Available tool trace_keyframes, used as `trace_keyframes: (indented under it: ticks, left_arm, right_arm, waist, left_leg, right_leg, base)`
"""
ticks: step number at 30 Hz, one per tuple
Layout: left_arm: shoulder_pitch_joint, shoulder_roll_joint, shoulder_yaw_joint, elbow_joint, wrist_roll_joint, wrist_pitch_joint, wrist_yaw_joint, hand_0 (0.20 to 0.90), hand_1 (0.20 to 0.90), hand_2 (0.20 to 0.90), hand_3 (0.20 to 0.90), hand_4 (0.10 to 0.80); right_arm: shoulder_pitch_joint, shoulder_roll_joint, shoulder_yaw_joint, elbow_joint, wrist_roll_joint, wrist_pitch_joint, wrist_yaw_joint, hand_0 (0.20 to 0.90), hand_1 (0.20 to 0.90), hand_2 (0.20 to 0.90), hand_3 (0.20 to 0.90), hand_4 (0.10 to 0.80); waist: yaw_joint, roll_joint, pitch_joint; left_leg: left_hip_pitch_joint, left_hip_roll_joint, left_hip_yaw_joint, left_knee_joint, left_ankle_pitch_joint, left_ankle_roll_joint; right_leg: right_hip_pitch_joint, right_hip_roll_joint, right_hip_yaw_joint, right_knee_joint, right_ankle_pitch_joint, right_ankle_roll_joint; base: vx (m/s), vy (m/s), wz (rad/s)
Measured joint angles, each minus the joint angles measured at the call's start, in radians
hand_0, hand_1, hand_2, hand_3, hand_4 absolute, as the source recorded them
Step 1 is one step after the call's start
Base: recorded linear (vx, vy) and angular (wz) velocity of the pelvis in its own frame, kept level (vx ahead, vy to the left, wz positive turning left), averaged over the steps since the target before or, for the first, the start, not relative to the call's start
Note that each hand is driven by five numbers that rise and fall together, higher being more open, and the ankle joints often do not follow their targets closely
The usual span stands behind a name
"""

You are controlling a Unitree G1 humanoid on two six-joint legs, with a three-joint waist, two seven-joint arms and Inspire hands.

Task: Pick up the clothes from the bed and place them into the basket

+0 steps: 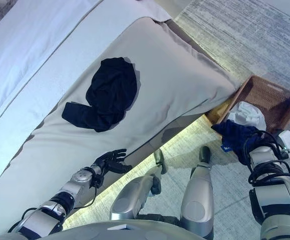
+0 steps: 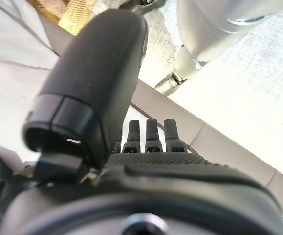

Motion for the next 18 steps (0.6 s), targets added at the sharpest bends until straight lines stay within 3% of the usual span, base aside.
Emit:
trace_keyframes:
  ticks: [4, 10, 14, 18]
  left_arm:
    - [0.041, -0.001, 0.019, -0.015, 0.0, 0.004, 0.0, 0.9, 0.9, 0.9, 0.9, 0.8]
    - [0.146, -0.03, 0.108, -0.042, -0.001, 0.024, 0.014, 0.9, 0.9, 0.9, 0.9, 0.8]
    - [0.209, -0.057, 0.171, -0.012, -0.009, 0.023, 0.034, 0.9, 0.9, 0.9, 0.9, 0.8]
    - [0.245, -0.056, 0.189, 0.076, -0.01, 0.015, 0.039, 0.9, 0.9, 0.9, 0.9, 0.8]
  right_arm:
    - [0.039, -0.016, -0.053, -0.094, -0.001, -0.025, -0.033, 0.9, 0.9, 0.9, 0.9, 0.8]
    - [0.15, -0.045, -0.072, -0.62, -0.094, -0.044, -0.07, 0.9, 0.9, 0.9, 0.9, 0.8]
    - [0.175, -0.003, -0.039, -0.766, -0.208, -0.117, -0.003, 0.9, 0.9, 0.9, 0.9, 0.8]
    - [0.157, 0.016, 0.082, -0.771, -0.314, -0.171, 0.142, 0.9, 0.9, 0.9, 0.9, 0.8]
  waist:
    - [-0.001, 0.0, 0.0]
    - [0.001, -0.022, -0.009]
    - [0.028, -0.108, -0.078]
    - [0.099, -0.227, -0.181]
  left_leg:
    - [0.04, 0.01, -0.01, -0.022, 0.0, -0.001]
    - [0.072, 0.015, -0.019, -0.027, -0.002, -0.001]
    - [0.103, 0.022, -0.04, -0.032, -0.002, 0.0]
    - [0.117, 0.021, -0.1, -0.033, -0.012, -0.013]
  right_leg:
    - [0.071, 0.014, -0.023, -0.061, 0.006, 0.0]
    - [0.128, 0.031, -0.033, -0.11, 0.027, 0.001]
    - [0.193, 0.042, -0.064, -0.153, 0.028, 0.001]
    - [0.277, 0.047, -0.137, -0.222, 0.027, 0.001]
  base:
    - [0.084, 0.024, 0.09]
    - [0.106, 0.125, 0.02]
    - [0.135, 0.206, 0.19]
    - [0.042, 0.232, 0.49]
